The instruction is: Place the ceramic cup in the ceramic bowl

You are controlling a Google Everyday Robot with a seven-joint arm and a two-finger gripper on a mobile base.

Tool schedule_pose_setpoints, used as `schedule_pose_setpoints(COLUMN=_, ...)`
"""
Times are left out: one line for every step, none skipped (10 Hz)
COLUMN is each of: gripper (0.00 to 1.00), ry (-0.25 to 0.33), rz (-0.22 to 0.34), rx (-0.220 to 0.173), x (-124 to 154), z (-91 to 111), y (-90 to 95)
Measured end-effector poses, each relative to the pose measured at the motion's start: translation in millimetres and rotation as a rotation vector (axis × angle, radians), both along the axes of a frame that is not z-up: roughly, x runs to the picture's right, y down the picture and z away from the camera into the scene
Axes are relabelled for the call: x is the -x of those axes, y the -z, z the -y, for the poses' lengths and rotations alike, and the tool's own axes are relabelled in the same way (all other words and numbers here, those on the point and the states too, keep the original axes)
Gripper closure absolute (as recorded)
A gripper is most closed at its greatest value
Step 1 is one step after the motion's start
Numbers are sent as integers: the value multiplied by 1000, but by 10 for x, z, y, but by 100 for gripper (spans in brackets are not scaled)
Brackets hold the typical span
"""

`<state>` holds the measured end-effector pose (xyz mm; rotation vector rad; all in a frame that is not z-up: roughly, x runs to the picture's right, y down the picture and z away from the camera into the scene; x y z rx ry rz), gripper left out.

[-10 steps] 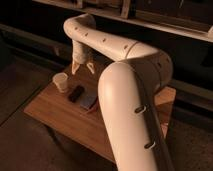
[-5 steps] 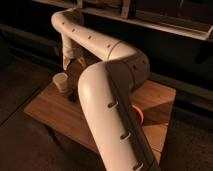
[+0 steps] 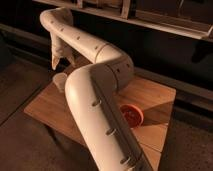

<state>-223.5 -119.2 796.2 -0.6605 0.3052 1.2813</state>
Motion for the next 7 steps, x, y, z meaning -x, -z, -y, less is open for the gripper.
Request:
schedule_pose_setpoints(gripper=35, ry=-1, rz=-3, rx=14, x=-36, z=-57, y=-65)
schedule_pose_setpoints(gripper=35, ry=-1, rz=-11, rx=29, x=-111, z=-114, y=-141)
schedule_pose_setpoints(gripper=35, ry=-4, rz=-23, rx=43, x=-217, z=-170, y=-237)
schedule_pose_setpoints(gripper=35, ry=-6, rz=-27, rx=49, x=-268, z=-189, y=-280)
schedule_pose_setpoints(gripper=35, ry=-5, rz=-29, rx=54, x=-315, z=-217, y=-338)
schedule_pose_setpoints(gripper=35, ry=-5, rz=-26, rx=51, x=-333, z=-220, y=-390)
schedule_pose_setpoints(gripper=35, ry=-6, rz=-23, rx=35, x=-326, z=-190, y=-428)
